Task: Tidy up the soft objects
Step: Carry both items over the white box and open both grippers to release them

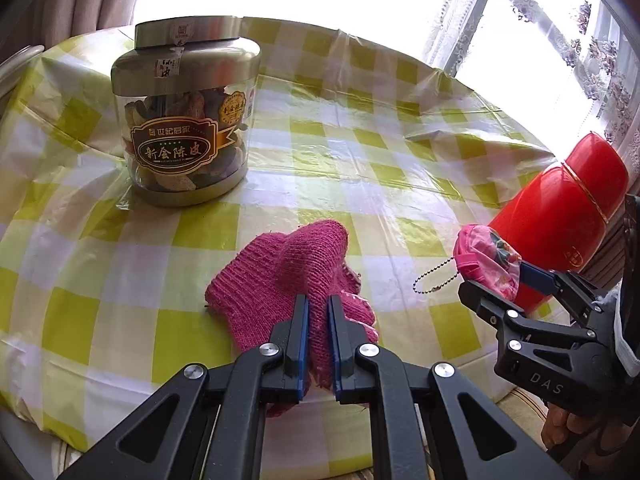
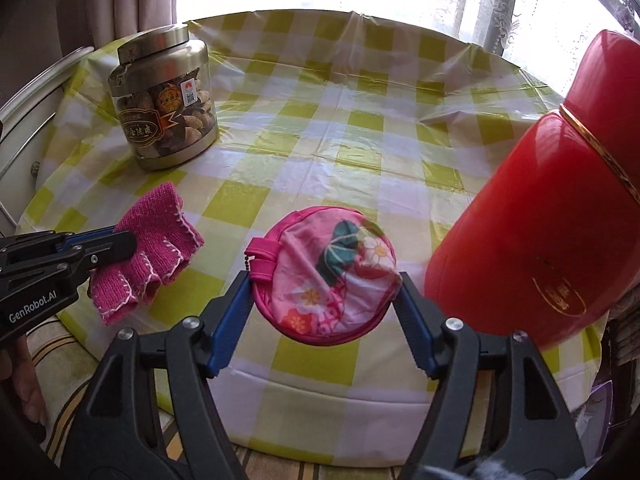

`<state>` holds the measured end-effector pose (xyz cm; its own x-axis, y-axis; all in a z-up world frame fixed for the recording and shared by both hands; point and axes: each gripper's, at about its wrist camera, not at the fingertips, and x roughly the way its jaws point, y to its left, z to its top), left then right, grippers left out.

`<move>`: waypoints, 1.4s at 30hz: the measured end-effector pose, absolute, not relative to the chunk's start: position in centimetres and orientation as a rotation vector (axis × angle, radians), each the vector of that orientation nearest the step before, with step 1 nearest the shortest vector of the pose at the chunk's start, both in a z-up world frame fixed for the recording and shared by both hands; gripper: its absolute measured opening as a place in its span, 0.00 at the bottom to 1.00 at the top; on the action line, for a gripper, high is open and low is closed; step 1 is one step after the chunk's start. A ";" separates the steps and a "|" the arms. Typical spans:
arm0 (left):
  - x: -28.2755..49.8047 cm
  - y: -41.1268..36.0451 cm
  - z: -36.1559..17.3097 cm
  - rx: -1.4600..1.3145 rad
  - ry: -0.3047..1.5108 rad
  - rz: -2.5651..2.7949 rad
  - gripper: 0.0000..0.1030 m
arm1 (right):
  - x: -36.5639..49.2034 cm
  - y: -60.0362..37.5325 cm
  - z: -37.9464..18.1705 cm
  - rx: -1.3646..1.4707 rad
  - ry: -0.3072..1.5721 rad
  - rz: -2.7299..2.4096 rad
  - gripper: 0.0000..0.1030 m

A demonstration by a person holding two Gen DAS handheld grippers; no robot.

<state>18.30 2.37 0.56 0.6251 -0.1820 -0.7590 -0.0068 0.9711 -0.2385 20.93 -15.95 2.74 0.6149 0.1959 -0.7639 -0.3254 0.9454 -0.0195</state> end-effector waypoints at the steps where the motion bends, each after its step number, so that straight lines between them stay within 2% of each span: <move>1: 17.9 2.1 0.8 -0.226 0.885 -0.109 0.09 | 20.4 -16.5 3.0 -0.153 0.859 0.296 0.71; 16: 12.7 -6.0 4.8 -0.159 0.810 -0.250 0.09 | 12.3 -28.2 6.3 -0.058 0.825 0.136 0.71; 31: 9.2 -22.2 7.8 0.031 0.771 -0.530 0.09 | 4.8 -46.4 6.4 0.082 0.813 -0.192 0.71; 39: 8.5 -31.3 7.9 0.115 0.772 -0.675 0.09 | 3.2 -52.1 5.8 0.137 0.801 -0.293 0.72; 42: 8.6 -34.2 7.2 0.124 0.799 -0.737 0.15 | 2.8 -53.2 5.4 0.158 0.813 -0.313 0.74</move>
<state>8.62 -34.24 7.18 0.4658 -0.5541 -0.6899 0.6434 0.7474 -0.1659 2.82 -53.16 5.37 0.6444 -0.2131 -0.7344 0.3338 0.9424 0.0194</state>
